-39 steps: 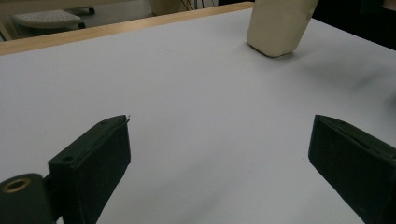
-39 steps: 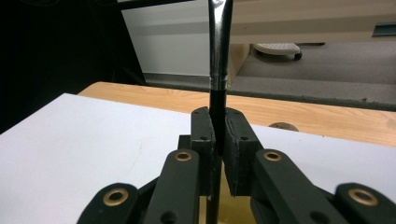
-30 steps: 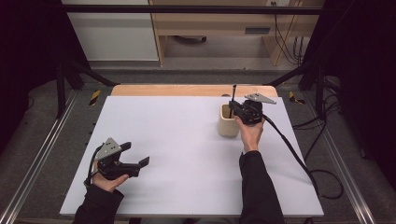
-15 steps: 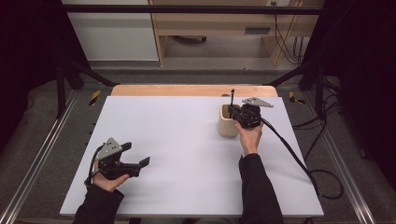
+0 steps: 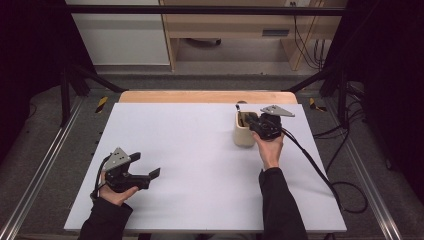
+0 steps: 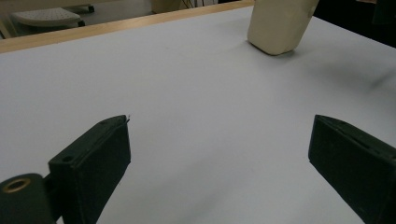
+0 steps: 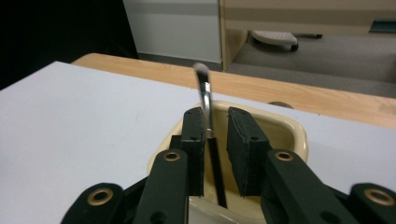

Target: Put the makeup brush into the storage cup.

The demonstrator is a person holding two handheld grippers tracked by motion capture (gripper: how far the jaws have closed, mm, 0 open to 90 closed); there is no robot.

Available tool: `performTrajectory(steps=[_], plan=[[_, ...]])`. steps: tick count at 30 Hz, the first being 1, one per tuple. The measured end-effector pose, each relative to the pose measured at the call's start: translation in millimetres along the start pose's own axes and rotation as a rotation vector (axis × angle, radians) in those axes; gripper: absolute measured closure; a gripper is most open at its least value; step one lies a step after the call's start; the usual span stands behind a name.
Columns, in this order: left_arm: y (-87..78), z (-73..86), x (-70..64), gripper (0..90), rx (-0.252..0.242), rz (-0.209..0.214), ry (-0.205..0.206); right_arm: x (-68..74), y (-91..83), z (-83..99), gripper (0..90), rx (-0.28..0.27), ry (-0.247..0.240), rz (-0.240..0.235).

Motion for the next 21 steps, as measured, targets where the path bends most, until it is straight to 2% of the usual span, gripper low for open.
performTrajectory(steps=[4, 10, 15, 21], plan=[[0.0, -0.2, -0.4, 5.4, -0.001, -0.001, 0.002, 6.3, -13.1, -5.6, 70.7, -0.03, -0.017, -0.025], [-0.4, -0.4, -0.4, 5.4, -0.002, -0.001, 0.001, 14.7, -29.0, -10.0, 60.2, -0.041, -0.018, -0.058], [-0.3, -0.3, -0.6, 5.3, -0.001, 0.001, 0.003, 22.7, -39.9, -5.3, 51.7, -0.035, -0.045, -0.089], [-0.5, -0.4, -0.4, 5.3, -0.003, 0.0, 0.002, 28.9, -53.1, 2.6, 37.2, -0.04, -0.036, -0.11]])
Point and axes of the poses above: each handheld gripper's, and its own axes: y roughly forward along the jaws, z roughly out of its underside, x roughly to its left, the point moved 5 cm from there along y, roughly forward along the jaws, and after that the axes turned 9 degrees about -z, right-handed, at the moved point
